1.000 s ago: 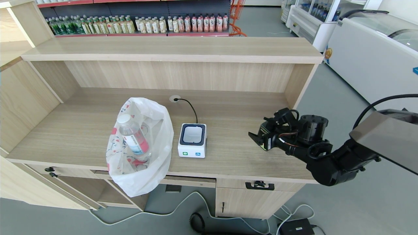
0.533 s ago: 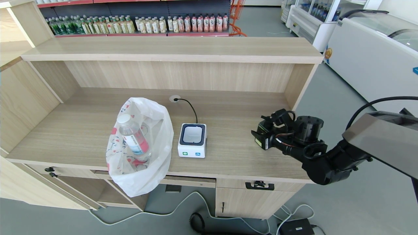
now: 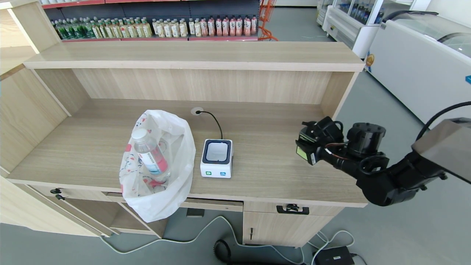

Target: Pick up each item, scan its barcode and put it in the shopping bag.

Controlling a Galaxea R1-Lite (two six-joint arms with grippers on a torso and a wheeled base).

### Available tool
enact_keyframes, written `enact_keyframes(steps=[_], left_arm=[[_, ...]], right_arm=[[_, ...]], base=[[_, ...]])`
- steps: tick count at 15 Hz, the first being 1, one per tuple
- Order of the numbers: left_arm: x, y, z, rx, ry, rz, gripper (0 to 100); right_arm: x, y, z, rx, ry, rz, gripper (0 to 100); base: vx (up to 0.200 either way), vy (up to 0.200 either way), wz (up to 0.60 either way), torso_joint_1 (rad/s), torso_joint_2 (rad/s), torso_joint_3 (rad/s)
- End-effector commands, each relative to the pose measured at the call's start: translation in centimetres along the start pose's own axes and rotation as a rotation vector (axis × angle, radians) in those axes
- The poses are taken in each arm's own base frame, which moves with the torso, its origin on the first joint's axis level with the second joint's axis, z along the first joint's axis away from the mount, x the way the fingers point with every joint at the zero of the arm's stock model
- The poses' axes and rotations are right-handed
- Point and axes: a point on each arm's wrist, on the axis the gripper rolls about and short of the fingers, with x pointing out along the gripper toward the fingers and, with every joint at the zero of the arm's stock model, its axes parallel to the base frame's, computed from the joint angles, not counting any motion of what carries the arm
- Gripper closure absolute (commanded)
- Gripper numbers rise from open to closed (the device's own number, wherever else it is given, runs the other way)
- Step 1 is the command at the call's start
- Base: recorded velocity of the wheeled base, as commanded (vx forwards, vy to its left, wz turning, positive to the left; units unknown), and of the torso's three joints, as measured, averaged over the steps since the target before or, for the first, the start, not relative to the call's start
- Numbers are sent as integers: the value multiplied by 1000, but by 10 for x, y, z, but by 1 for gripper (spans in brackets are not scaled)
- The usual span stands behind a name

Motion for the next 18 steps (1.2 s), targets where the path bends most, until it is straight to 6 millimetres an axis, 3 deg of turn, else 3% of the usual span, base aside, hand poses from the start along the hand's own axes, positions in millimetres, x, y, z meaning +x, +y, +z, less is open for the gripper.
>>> enact_keyframes(steps=[1,3,5,6,9,11,12,15,18], left_arm=[[0,0,0,0,1,0,0],[0,0,0,0,1,-1,0],[0,0,0,0,1,-1,0],[0,0,0,0,1,0,0],[0,0,0,0,1,0,0],[0,0,0,0,1,0,0],[0,0,0,0,1,0,0],[0,0,0,0,1,-1,0],[0,0,0,0,1,-1,0]], right_arm=[[-63,-42,36,-207,-17,-125,100],[-116,-68,59,-489,21,-220,100],[-149,-79,86,-736,-45,-223,100],[-152,-79,89,-772,-62,-214,100],[-188,-81,124,-1258,-230,-234,100],[-208,-66,148,-1455,-426,-247,100],[-219,-47,160,-1525,-555,-267,100],[-258,-3,194,-1747,-1009,-508,100],[-285,18,186,-1834,-1198,-579,100]], base=[[0,0,0,0,0,0],[0,0,0,0,0,0],[0,0,0,0,0,0],[0,0,0,0,0,0],[0,0,0,0,0,0],[0,0,0,0,0,0],[0,0,0,0,0,0],[0,0,0,0,0,0],[0,0,0,0,0,0]])
